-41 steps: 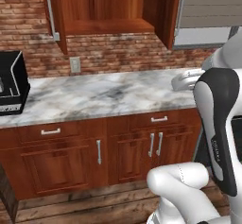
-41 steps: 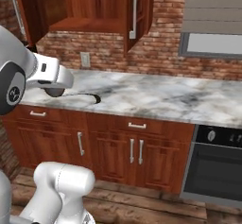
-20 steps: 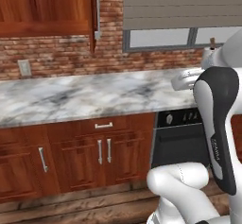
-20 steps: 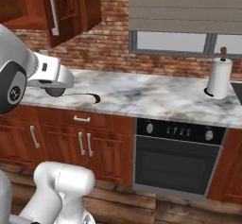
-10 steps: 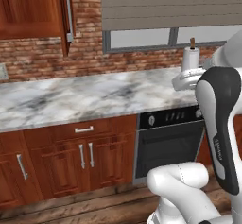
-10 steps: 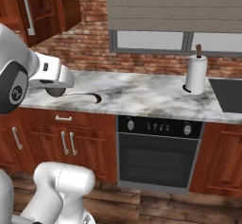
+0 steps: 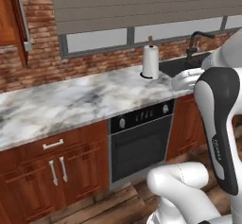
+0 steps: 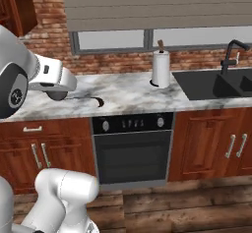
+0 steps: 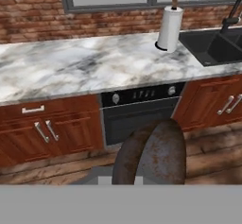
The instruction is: Open the cabinet and move the ladle to the pot. Then close the cabinet.
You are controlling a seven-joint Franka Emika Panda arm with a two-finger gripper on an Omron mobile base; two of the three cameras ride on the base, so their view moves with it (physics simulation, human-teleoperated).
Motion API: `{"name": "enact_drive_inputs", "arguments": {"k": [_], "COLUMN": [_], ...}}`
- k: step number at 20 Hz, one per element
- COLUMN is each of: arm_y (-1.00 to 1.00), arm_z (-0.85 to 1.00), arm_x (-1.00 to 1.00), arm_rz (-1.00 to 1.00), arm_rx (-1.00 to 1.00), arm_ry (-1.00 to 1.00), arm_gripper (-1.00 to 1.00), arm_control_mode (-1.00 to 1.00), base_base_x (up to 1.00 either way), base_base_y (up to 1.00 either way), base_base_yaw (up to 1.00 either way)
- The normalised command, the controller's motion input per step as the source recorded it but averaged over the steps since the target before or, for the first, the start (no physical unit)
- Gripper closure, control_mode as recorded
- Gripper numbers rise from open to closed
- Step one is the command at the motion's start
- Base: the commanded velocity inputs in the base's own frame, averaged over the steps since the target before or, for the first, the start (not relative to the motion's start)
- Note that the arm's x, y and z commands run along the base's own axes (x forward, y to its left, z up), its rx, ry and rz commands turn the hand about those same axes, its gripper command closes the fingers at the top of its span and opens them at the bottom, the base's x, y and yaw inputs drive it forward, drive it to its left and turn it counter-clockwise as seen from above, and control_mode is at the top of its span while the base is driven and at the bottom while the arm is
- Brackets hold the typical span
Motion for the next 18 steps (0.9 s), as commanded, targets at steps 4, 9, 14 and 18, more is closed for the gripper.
{"name": "enact_drive_inputs", "arguments": {"k": [4, 9, 14, 18], "arm_y": [0.00, 0.00, 0.00, 0.00], "arm_z": [0.00, 0.00, 0.00, 0.00], "arm_x": [0.00, 0.00, 0.00, 0.00], "arm_rz": [0.00, 0.00, 0.00, 0.00], "arm_rx": [0.00, 0.00, 0.00, 0.00], "arm_ry": [0.00, 0.00, 0.00, 0.00], "arm_gripper": [1.00, 1.00, 1.00, 1.00], "arm_control_mode": [1.00, 1.00, 1.00, 1.00], "base_base_x": [0.00, 0.00, 0.00, 0.00], "base_base_y": [0.00, -0.03, -0.06, -0.08], "base_base_yaw": [-0.46, -0.45, -0.45, -0.44]}}
